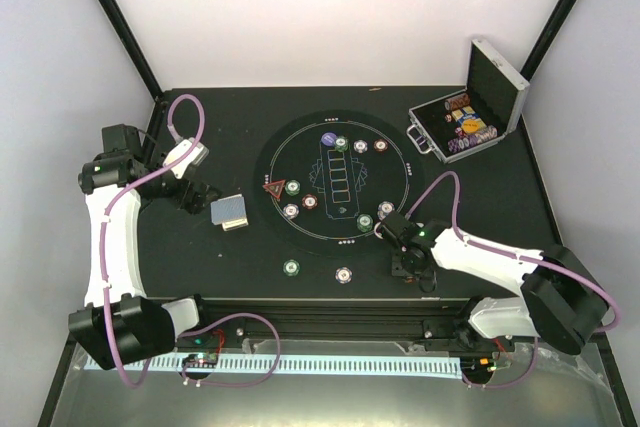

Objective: Distribute texas hold em gaming equipment

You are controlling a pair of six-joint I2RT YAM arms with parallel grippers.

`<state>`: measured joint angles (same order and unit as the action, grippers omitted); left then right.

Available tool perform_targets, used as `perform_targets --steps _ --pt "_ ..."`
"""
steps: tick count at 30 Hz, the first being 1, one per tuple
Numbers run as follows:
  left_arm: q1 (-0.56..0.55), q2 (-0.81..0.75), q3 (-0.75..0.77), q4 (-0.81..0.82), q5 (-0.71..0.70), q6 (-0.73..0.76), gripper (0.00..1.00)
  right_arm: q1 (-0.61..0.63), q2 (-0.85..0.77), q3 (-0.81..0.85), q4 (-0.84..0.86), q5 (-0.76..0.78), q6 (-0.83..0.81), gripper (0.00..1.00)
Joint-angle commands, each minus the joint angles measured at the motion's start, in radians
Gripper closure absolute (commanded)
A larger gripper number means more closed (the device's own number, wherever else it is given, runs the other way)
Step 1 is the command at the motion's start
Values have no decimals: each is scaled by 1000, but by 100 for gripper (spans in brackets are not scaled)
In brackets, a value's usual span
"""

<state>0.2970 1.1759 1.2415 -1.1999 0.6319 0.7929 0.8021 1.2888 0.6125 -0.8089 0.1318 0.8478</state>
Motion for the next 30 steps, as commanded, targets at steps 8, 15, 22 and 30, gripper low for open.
perform_targets --steps 8,15,22,30 --pt "-5 -17 42 -25 2 26 1 4 -27 62 -44 49 -8 75" --pt "-5 -23 20 -53 5 80 1 -92 -39 212 -93 52 -92 75" --pt "-5 -12 22 -70 -5 100 1 -269 50 392 -79 41 -230 75" --pt "-7 2 2 -93 -14 177 1 -371 326 575 -11 30 -311 77"
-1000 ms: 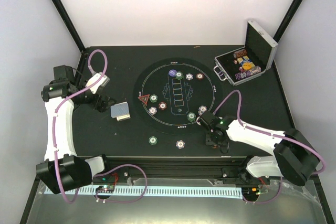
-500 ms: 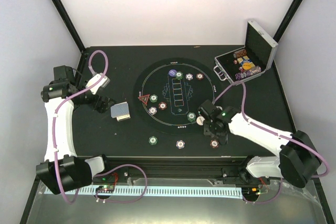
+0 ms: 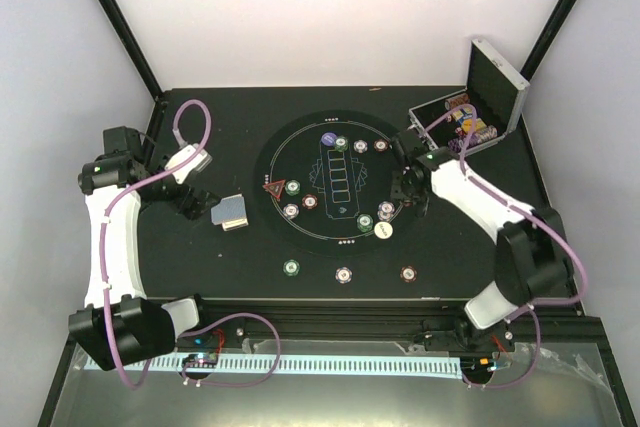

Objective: Distribute texas hold em gaming equipment

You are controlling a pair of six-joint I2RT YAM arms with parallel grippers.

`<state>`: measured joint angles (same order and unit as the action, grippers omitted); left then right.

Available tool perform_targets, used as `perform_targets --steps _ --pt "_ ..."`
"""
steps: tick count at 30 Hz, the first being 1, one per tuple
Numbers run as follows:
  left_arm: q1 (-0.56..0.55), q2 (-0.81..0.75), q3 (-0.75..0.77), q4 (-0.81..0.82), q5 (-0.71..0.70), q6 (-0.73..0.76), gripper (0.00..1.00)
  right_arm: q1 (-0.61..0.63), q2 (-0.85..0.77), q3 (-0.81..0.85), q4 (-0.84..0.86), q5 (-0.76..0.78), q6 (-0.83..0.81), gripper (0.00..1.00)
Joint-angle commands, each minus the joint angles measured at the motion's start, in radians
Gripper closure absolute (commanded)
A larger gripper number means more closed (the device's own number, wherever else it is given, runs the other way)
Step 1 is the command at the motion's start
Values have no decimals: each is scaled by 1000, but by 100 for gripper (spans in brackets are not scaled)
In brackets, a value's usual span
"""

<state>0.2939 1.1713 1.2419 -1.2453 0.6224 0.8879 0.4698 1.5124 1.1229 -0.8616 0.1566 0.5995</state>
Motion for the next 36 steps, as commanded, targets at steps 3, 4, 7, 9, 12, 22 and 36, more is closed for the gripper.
perform_targets --steps 3,4,7,9,12,22,36 --pt "-5 9 -36 -73 -25 164 1 -65 177 101 63 2 -76 77" --pt "-6 8 -46 -73 -35 185 1 -73 197 107 71 -2 -81 77" --pt "-16 11 -63 -64 -77 248 1 -103 241 110 94 -22 -92 77" --pt "-29 19 -65 -57 -102 282 1 -113 266 111 103 -39 -99 77" --pt "-52 36 -70 -44 -122 320 1 -113 298 101 115 -55 -103 77" --pt "-170 127 -179 125 -301 389 1 -116 336 58 161 -62 -105 60" --pt "-211 198 -241 230 -376 409 1 -101 118 36 147 -85 -99 23"
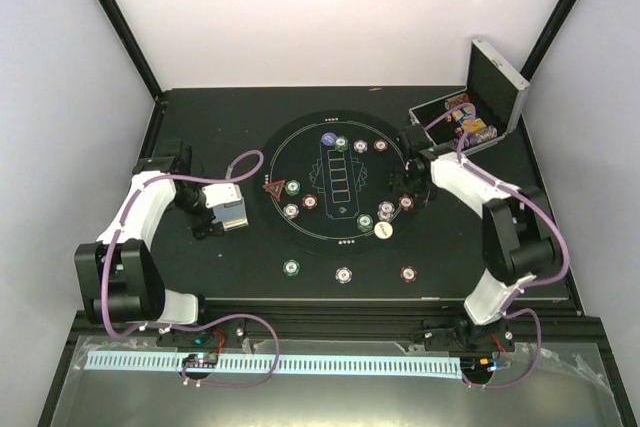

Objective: Distribute texas hold em gaming equipment

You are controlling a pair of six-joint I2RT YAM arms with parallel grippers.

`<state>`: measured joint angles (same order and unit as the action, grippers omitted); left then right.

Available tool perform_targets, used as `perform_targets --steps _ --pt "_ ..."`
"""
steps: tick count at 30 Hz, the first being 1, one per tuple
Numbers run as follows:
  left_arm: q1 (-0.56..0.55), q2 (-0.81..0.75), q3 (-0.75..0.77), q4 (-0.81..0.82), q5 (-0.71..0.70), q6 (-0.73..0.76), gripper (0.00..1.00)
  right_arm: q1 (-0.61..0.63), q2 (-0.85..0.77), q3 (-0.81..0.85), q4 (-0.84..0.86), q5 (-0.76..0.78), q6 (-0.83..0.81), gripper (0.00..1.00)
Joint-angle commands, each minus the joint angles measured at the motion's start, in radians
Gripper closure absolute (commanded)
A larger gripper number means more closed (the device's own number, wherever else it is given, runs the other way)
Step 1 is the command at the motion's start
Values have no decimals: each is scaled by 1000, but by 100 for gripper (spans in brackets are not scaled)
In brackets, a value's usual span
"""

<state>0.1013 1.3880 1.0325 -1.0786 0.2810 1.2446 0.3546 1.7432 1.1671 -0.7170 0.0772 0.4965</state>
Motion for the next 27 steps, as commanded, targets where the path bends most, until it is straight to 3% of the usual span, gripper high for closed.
perform_targets --steps 1,6,11,20,27 --pt "-22 -17 -31 73 -34 52 1 27 -144 -11 -3 2 4 22" --pt "-24 9 -11 115 -57 53 1 70 -257 -46 -20 27 14 19" --pt "-1 38 -9 134 -66 170 1 147 -343 -76 -15 4 41 14" --pt "44 119 21 207 -40 227 1 302 -351 -77 15 -26 102 4" --pt "62 144 5 251 3 221 1 342 -332 -82 34 -53 112 2"
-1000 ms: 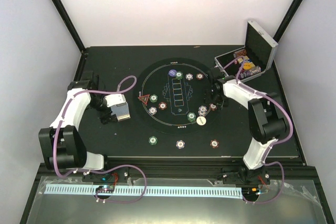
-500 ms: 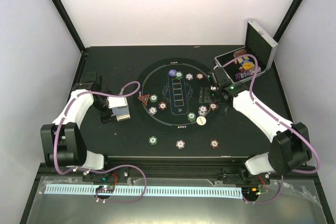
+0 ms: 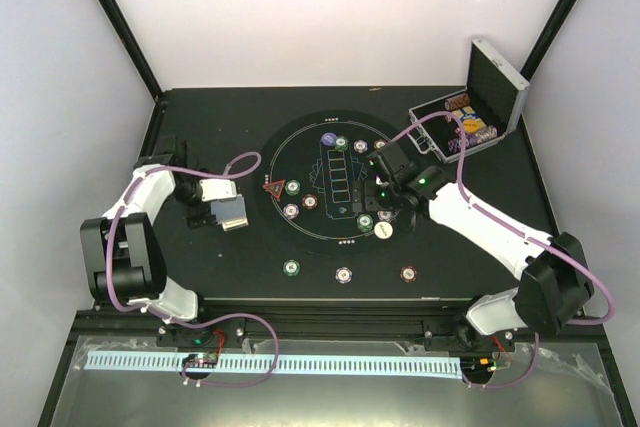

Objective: Distribute texas hold em gaming equipment

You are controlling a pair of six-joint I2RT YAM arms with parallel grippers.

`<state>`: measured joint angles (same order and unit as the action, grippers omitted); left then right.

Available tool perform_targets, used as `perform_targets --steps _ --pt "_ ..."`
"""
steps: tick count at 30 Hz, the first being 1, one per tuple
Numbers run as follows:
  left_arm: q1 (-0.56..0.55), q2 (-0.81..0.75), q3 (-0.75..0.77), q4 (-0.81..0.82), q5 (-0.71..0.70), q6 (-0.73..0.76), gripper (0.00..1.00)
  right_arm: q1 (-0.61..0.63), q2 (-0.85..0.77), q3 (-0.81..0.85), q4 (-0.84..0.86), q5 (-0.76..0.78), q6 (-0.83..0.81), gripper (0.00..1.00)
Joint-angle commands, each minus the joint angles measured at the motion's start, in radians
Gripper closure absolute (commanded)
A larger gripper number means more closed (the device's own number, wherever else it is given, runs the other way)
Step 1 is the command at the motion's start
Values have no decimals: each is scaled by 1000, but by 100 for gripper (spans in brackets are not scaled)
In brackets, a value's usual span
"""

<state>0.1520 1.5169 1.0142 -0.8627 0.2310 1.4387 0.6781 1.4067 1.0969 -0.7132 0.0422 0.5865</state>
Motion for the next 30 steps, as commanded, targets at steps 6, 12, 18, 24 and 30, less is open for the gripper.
perform_targets --steps 6,12,18,24,30 --pt "30 66 49 19 76 38 1 36 -6 -32 38 -27 34 2" --pt "31 91 42 15 83 59 1 40 -10 -46 37 -26 40 2" --pt "31 108 43 20 82 71 1 41 -6 -39 33 -30 42 2" --pt "31 124 32 70 69 68 1 41 -10 -35 30 -39 44 2" --pt "31 141 29 71 68 72 1 41 -15 -34 21 -38 44 2"
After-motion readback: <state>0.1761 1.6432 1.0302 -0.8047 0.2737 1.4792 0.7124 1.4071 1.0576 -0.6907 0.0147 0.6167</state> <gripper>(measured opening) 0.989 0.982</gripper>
